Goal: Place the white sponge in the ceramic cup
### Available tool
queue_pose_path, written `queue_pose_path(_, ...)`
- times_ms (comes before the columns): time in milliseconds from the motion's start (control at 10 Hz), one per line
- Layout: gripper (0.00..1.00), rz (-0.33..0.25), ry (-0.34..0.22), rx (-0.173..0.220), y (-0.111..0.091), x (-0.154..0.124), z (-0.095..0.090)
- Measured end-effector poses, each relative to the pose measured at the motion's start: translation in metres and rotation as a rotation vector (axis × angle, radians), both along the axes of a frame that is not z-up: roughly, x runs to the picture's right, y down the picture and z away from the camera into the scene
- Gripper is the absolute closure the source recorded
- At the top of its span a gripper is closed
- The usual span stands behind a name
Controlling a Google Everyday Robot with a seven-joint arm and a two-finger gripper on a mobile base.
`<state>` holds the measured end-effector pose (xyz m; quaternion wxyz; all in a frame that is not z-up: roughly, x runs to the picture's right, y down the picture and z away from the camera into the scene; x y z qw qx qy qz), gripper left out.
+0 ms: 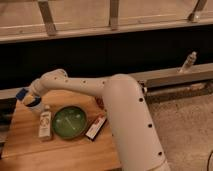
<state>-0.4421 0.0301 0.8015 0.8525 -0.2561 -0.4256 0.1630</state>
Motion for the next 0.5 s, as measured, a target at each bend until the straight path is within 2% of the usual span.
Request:
queue_pose_path(100,0.95,-0.002,-0.001,0.000,0.0008,-0.0013,-0.0004)
queue_pose_path(500,0.55,0.000,0.000,0.000,0.0001,0.0002,0.0002)
